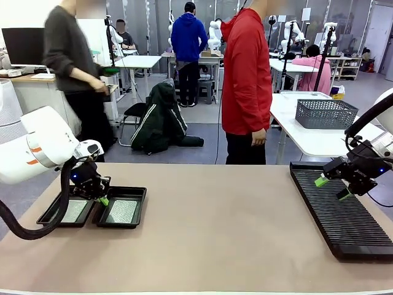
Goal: Inspect and transfer BCBs to ESD trays.
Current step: Pick up the ESD tray and place it on the left side of the table.
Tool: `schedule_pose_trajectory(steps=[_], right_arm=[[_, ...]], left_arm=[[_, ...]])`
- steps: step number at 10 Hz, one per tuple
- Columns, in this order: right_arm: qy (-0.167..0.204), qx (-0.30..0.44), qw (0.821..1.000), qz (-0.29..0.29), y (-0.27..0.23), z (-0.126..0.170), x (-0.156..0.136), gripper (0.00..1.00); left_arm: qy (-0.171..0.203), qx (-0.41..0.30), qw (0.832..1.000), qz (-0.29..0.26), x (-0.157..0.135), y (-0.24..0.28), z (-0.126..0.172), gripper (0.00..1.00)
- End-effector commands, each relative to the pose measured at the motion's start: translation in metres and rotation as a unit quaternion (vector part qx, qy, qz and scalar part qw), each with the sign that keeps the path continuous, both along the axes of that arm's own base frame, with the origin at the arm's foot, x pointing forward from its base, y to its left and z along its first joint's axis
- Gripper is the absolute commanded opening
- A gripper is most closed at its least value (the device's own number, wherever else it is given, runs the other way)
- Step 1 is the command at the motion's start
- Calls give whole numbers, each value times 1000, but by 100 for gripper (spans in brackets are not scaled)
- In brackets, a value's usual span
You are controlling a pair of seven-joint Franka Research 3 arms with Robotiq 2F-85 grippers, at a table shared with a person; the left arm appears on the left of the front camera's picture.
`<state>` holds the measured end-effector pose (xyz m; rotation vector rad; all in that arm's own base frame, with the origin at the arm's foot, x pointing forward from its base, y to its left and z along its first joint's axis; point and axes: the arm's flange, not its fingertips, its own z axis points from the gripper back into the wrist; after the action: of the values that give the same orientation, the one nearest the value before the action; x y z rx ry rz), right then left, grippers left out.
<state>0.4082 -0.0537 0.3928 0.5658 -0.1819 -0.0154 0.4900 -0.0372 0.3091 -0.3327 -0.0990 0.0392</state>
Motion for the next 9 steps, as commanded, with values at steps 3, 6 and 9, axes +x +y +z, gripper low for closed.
schedule_pose_trajectory(steps=[3, 6, 9], right_arm=[[2, 0, 1000, -2, 1, 1, -1, 100], [2, 0, 1000, -2, 1, 1, -1, 100], [2, 0, 1000, -2, 1, 1, -1, 100]], left_arm=[[0, 7, 1000, 5, 1, -2, -1, 3], [0, 7, 1000, 5, 1, -2, -1, 3], [3, 22, 1000, 6, 2, -10, 5, 18]])
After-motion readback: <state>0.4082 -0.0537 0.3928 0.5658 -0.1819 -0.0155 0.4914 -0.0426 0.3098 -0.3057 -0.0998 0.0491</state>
